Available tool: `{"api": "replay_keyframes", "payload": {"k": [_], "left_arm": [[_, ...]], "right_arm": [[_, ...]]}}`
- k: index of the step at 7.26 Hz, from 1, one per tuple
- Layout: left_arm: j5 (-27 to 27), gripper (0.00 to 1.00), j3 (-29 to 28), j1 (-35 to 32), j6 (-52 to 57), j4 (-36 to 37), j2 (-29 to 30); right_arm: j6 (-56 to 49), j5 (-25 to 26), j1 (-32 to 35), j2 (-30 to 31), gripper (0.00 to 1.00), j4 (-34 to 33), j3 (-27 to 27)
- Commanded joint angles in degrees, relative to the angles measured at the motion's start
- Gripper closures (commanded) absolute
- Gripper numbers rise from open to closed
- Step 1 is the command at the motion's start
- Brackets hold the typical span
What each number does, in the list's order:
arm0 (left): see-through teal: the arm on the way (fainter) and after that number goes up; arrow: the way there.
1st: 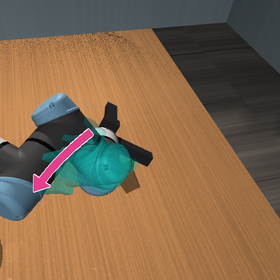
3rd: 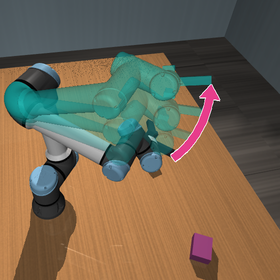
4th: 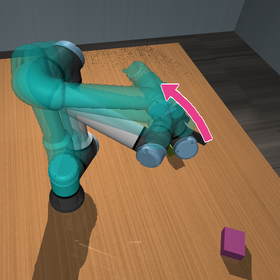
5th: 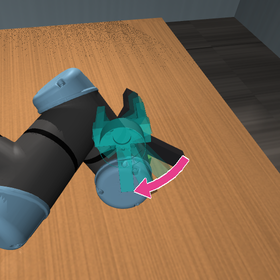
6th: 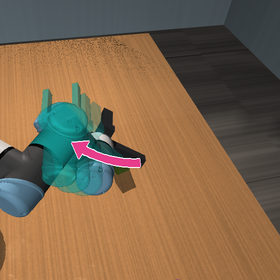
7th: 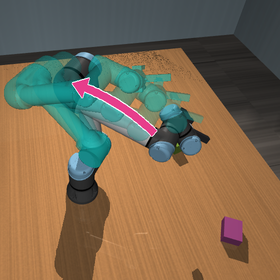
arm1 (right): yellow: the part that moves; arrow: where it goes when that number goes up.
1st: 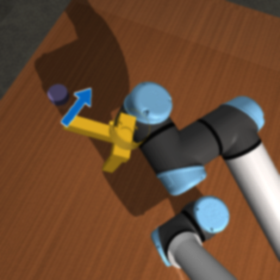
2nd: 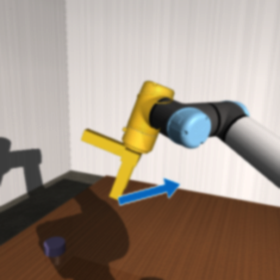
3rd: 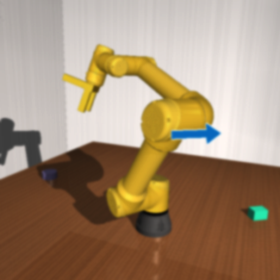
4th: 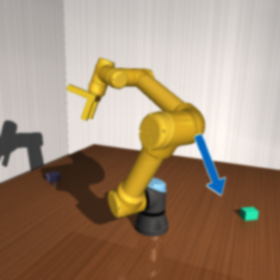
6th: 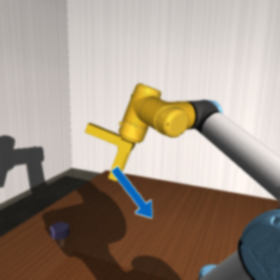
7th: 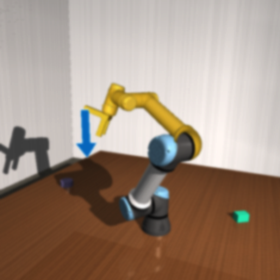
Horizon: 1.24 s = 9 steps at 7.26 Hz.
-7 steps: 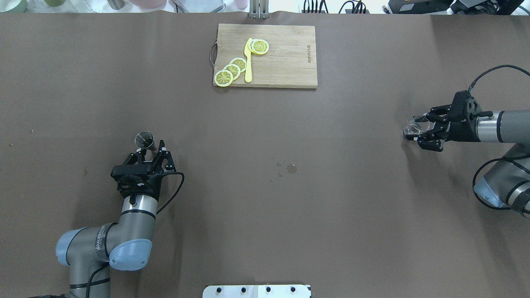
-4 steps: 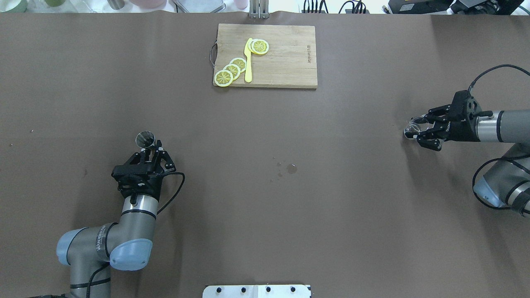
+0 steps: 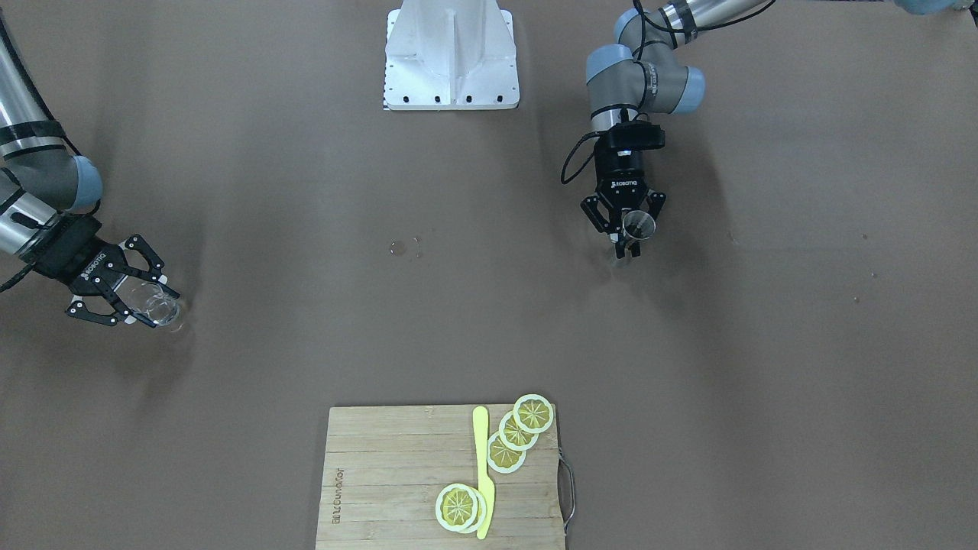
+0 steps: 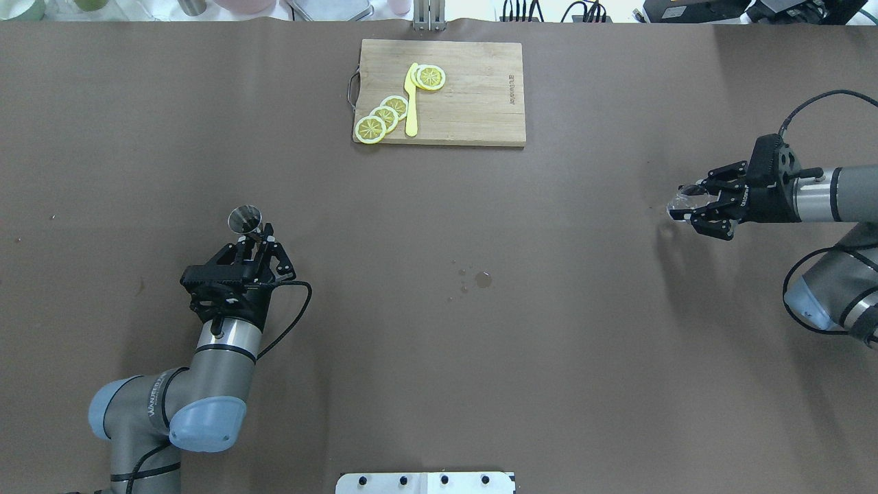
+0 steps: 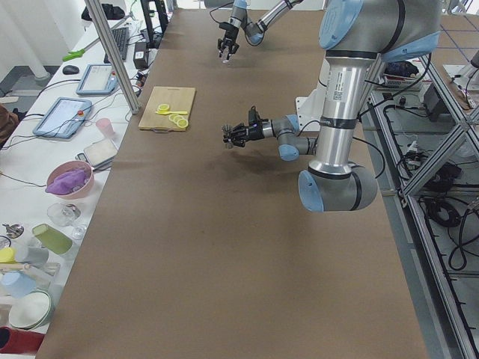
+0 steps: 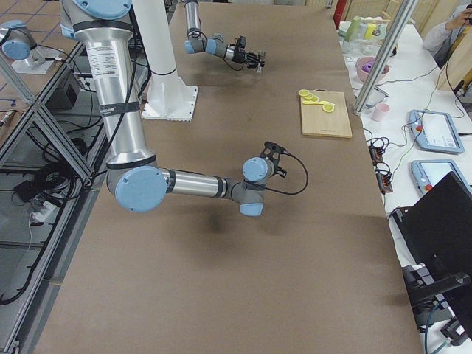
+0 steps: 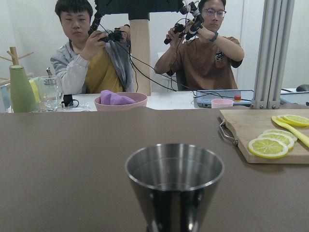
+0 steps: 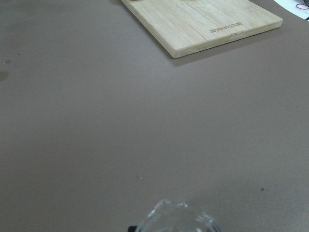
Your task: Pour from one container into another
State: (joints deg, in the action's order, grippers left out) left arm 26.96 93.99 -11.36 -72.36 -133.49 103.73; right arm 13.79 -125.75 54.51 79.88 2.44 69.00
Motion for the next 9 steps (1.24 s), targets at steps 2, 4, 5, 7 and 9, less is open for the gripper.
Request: {"api": "replay_keyframes", "payload": {"k": [2, 4, 5, 7, 9], "left_arm": [[10.08, 1.0, 1.81, -1.82, 13.08, -12.54, 0.16], [21.62, 1.0, 0.41, -5.07, 26.69, -25.81, 0.51], [22.42, 1.0, 0.4, -5.6, 28.66, -25.86, 1.47], [33.79, 1.0, 0.4, -9.72, 37.15, -25.86, 5.41], [45.92, 1.0, -1.43, -14.89, 40.62, -24.37, 11.37]], "right_arm": [[0.09, -6.86, 4.81, -0.52, 1.0, -8.92, 7.44], [0.09, -7.31, 5.08, -2.18, 1.0, -9.03, 6.68], [0.18, -7.4, 5.08, -3.06, 1.0, -9.38, 6.76], [-0.08, -9.76, 5.08, -5.25, 1.0, -10.69, 6.49], [-0.26, -13.35, 7.35, -5.96, 1.0, -13.93, 8.42]]}}
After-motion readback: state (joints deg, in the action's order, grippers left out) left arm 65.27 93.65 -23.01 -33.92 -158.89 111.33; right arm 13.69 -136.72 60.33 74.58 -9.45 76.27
